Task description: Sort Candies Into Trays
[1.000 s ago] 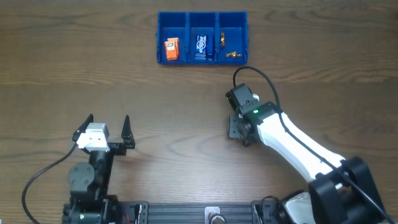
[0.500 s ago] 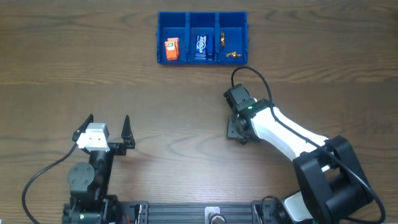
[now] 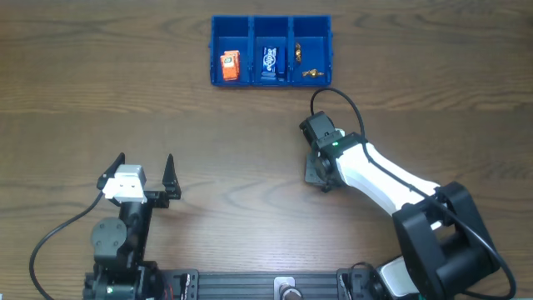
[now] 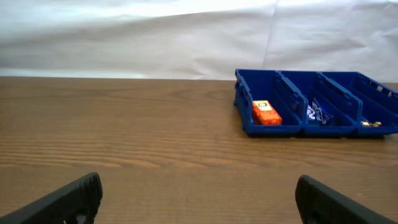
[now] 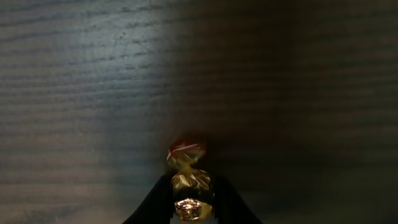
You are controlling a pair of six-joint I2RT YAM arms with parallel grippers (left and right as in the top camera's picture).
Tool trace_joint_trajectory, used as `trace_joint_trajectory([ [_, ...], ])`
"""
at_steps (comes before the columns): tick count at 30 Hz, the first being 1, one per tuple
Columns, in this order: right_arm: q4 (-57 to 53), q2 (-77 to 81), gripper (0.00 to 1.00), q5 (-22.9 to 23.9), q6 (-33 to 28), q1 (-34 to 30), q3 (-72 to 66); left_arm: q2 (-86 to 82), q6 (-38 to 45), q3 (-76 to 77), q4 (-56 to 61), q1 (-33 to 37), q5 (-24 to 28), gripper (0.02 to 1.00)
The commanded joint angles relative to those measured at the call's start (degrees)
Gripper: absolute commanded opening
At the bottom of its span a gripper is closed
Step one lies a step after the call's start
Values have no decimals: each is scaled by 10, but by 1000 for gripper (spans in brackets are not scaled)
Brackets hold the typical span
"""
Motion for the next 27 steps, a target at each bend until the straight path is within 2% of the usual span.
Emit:
trace_joint_trajectory([
  [1, -58, -67, 161, 13, -16, -3, 75, -4, 2, -9, -23, 2, 10, 998],
  [6, -163, -56, 161, 83, -78, -19, 283, -4, 2, -9, -23, 2, 10, 998],
  [10, -175, 52, 156, 110, -123, -66, 482, -4, 2, -9, -23, 2, 10, 998],
  [16, -135, 266, 156, 110, -196, -90, 685, -4, 2, -9, -23, 2, 10, 998],
  [20, -80, 328, 169, 90, -195, -97, 701, -4, 2, -9, -23, 2, 10, 998],
  [23, -69, 342, 240, 84, -194, -99, 701, -4, 2, -9, -23, 2, 10, 998],
  [24, -67, 342, 290, 84, -194, -100, 701, -4, 2, -9, -23, 2, 10, 996],
  [25, -64, 343, 404, 84, -194, -101, 701, -4, 2, -9, -23, 2, 10, 998],
  [27, -61, 342, 481, 84, -195, -105, 701, -4, 2, -9, -23, 2, 10, 998],
])
